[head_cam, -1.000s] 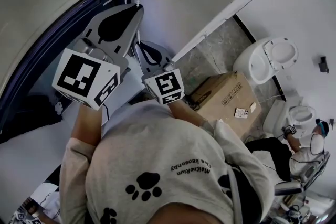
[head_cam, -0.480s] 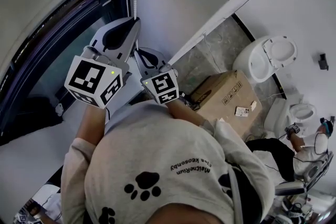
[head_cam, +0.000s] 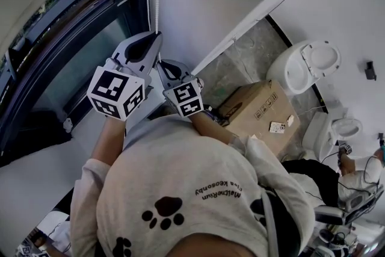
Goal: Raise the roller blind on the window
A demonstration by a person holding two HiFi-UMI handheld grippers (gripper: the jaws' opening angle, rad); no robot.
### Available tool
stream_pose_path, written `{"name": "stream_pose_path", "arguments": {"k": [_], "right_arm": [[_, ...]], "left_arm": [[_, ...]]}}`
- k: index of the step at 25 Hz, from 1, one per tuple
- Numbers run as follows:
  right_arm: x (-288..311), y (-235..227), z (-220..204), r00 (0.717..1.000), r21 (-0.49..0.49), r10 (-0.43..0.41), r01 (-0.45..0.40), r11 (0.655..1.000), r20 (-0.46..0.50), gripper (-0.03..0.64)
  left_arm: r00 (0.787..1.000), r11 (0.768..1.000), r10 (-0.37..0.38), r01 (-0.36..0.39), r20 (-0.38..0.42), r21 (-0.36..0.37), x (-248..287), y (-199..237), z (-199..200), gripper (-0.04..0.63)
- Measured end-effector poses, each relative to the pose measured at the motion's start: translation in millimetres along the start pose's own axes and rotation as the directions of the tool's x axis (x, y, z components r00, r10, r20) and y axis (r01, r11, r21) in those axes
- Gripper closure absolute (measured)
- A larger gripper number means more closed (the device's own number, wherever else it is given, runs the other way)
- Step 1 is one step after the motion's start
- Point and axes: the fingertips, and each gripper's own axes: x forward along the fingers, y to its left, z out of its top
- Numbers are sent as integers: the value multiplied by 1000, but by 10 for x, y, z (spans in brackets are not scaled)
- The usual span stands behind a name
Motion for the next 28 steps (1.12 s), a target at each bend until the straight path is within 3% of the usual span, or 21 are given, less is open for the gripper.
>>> {"name": "stream_pose_path", "arguments": {"k": [6,14,19,24,27,28], "right_arm": [[81,23,-154,999,-2,22,-22,1000,-48,606],[150,22,-597,978,22,55,-51,998,-201,606],[192,109,-602,978,11,80,-79,997,-191,604],[155,84,-488,989,-2,86,-87,996,-122,601],[37,34,-250,996,-12,62,-63,998,-57,514],[-25,9,-160,998,-15,48,-49,999,-35,514]], "left_arm": [[999,1000,16,-16,-34,4,27,27,-181,588],[992,999,31,-36,-119,-38,51,97,-652,588],[991,999,20,-25,-130,-42,82,76,-712,588],[992,999,17,-22,-123,-38,91,79,-714,588],[992,999,21,-26,-121,-37,86,108,-710,588],[992,999,20,-25,-121,-37,86,114,-708,588]]}}
